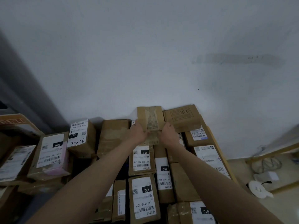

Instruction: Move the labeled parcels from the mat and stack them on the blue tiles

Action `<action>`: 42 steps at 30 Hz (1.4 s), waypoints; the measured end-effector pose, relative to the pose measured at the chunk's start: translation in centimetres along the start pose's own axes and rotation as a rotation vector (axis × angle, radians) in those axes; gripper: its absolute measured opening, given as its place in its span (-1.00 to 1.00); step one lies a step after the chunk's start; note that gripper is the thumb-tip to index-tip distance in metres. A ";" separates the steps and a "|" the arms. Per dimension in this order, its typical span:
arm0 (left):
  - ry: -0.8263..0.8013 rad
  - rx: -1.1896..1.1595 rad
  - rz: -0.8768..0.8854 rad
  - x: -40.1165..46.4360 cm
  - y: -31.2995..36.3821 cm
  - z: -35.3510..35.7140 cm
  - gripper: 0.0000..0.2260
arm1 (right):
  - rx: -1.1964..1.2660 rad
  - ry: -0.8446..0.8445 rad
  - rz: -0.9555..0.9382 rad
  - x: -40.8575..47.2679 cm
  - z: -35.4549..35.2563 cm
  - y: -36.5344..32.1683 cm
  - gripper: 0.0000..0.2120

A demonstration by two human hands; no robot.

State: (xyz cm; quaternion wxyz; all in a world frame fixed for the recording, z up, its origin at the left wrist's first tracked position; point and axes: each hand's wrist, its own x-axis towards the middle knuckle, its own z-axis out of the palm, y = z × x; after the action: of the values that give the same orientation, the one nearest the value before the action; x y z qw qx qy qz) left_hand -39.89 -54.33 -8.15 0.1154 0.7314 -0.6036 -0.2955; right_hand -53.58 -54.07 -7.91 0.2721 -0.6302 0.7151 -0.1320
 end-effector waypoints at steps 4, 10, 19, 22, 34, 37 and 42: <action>-0.006 0.025 0.050 -1.4 -0.5 -1.1 -0.27 | -0.107 0.083 -0.086 -2.0 -0.3 -0.4 -0.54; 0.011 0.254 0.205 -5.8 -3.4 -3.9 -0.84 | -0.200 -0.018 -0.204 -6.5 -1.3 -0.8 -0.49; -0.192 0.384 0.073 -15.8 -6.3 -8.6 -0.60 | -0.275 -0.386 -0.300 -14.1 -4.2 -3.2 -0.47; -0.214 0.452 0.040 -19.6 -7.5 -9.7 -0.52 | -0.330 -0.400 -0.323 -17.2 -4.7 -3.9 -0.42; -0.163 0.455 -0.082 -31.4 -16.1 -11.7 -0.36 | -0.418 -0.423 -0.491 -27.3 -2.6 -7.5 -0.45; -0.177 0.450 -0.074 -33.3 -17.9 -12.6 -0.52 | -0.429 -0.445 -0.524 -29.1 -1.4 -9.2 -0.53; -0.121 0.407 -0.123 -35.9 -21.5 -14.5 -0.51 | -0.463 -0.478 -0.582 -31.4 1.1 -12.8 -0.55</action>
State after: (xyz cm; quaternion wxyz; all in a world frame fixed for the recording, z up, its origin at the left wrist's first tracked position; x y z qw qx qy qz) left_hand -17.54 -17.62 2.67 -0.0894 0.7559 -0.6110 -0.2175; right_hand -40.54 -25.54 4.93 0.2332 -0.8624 0.4357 0.1102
